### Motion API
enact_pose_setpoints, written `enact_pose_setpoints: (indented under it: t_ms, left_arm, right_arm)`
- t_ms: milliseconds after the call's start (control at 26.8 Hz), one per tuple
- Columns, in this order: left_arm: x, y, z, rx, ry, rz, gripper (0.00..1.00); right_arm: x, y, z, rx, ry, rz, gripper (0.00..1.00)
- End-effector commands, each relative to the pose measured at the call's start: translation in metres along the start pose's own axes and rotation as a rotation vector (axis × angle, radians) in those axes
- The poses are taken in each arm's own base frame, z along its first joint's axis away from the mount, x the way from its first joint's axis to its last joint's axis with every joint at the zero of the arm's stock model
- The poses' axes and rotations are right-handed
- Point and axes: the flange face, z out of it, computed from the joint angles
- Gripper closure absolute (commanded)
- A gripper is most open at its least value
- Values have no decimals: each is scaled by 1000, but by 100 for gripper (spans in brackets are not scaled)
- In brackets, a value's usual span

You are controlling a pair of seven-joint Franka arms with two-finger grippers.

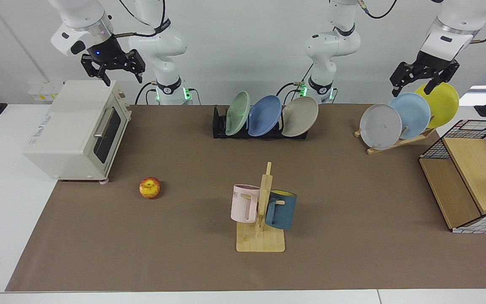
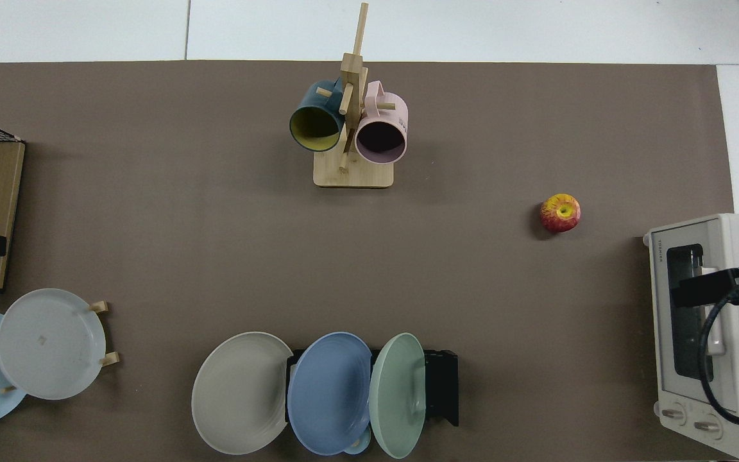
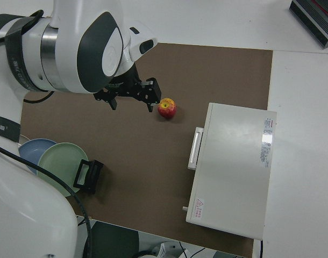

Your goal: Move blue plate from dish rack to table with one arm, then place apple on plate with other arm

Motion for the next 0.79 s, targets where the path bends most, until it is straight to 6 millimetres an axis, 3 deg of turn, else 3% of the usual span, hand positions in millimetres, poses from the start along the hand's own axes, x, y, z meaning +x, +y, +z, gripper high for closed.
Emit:
enact_pose_setpoints:
  t_ms: [0, 150, 262, 561, 748]
  left_arm:
    - [-4, -6, -6, 17, 9, -12, 0]
    - [-12, 6, -17, 34, 25, 9, 0]
    - [-11, 7, -11, 29, 17, 10, 0]
    - [-8, 5, 29, 9, -41, 9, 0]
    - [-1, 9, 72, -30, -69, 26, 0]
  right_arm:
    - [-2, 4, -1, 17, 10, -16, 0]
    - [-2, 4, -2, 17, 12, -16, 0]
    - [-2, 4, -1, 17, 10, -16, 0]
    - [-2, 4, -2, 17, 12, -16, 0]
    - [-2, 3, -1, 17, 10, -17, 0]
